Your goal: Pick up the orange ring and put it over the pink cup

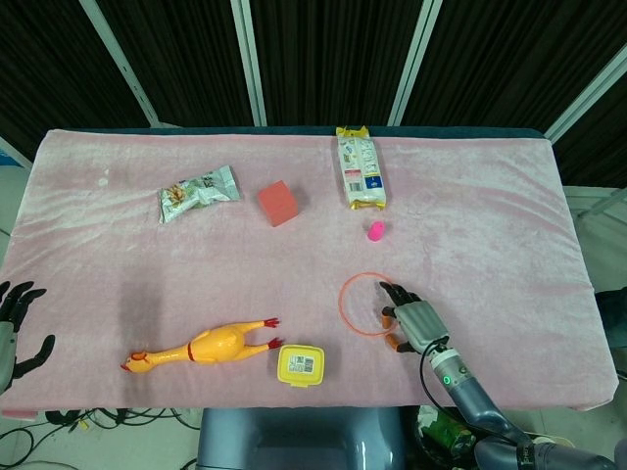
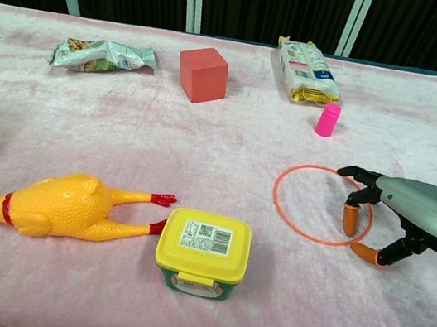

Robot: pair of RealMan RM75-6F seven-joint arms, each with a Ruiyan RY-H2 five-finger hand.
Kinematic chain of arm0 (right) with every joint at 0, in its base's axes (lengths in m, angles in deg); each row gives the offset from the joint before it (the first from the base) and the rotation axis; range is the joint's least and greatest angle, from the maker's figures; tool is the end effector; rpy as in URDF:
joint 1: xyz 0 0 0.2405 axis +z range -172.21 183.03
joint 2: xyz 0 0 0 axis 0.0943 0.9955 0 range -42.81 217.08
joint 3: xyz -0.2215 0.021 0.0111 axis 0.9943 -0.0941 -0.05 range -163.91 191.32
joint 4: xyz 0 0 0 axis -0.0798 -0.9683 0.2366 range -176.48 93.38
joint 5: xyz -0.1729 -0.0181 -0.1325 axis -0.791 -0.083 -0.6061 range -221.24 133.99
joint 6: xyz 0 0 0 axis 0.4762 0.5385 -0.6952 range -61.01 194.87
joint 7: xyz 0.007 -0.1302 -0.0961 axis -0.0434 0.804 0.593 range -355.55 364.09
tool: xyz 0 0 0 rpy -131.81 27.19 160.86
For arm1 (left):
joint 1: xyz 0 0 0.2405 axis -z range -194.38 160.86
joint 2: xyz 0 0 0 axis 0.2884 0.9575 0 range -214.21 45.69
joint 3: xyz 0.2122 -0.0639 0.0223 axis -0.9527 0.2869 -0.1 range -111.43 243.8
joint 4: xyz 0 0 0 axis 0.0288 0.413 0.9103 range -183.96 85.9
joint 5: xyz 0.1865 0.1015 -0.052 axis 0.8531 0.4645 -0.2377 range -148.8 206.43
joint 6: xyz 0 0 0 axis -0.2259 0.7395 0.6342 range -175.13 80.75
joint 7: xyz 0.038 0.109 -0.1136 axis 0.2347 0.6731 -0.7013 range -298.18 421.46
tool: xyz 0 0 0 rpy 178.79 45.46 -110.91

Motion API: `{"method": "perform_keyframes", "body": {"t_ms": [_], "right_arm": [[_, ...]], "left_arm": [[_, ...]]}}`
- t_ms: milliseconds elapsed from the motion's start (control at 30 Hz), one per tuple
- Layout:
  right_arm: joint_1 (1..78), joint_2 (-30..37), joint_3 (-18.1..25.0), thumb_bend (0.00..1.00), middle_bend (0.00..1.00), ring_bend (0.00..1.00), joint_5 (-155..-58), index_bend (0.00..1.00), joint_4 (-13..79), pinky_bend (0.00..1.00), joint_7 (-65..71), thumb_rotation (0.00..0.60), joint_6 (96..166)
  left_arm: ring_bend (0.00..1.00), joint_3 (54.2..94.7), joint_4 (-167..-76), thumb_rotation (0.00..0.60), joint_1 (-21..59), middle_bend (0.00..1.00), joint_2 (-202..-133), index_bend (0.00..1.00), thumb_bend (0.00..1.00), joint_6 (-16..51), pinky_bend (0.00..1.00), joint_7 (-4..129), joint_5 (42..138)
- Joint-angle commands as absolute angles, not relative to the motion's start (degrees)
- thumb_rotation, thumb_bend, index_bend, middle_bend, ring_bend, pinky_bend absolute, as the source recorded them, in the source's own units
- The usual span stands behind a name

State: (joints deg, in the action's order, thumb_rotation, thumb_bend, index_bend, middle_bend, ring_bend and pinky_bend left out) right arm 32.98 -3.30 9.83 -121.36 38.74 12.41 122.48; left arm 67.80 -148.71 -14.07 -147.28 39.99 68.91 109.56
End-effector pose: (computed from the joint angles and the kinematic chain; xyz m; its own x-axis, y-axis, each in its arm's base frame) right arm -0.1970 -0.2727 -0.0532 0.3748 -0.3929 0.8397 -0.9142 -0.3073 0.2643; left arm -0.2805 0.1793 0.1370 0.4085 0.0214 0.9125 0.9062 0.1096 -0.4083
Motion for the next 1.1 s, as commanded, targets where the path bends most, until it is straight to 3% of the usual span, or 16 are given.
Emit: {"method": "perform_keyframes", "body": {"t_ms": [33, 933, 1100], "right_arm": [[32.98, -3.48, 10.03, 0.30, 0.00, 0.00, -121.44, 0.55, 38.52, 0.19, 12.95, 0.600, 122.72], [33.69, -5.20, 10.83, 0.30, 0.00, 0.00, -121.23, 0.58, 37.45, 0.19, 16.77, 0.600, 123.02], [33.78, -5.02, 10.95, 0.32, 0.00, 0.00, -121.14, 0.63, 37.75, 0.19, 16.79, 0.600, 122.91]], "left_arm": [[0.00, 67.86, -148.72, 0.600, -14.13, 0.12, -147.22, 0.19, 0.33, 40.02, 0.00, 68.94, 109.51], [0.00, 68.10, -149.17, 0.600, -14.67, 0.12, -146.67, 0.19, 0.33, 39.94, 0.00, 69.30, 109.49], [0.00, 68.10, -149.37, 0.600, -14.75, 0.12, -146.53, 0.20, 0.33, 39.89, 0.00, 69.43, 109.54]]}}
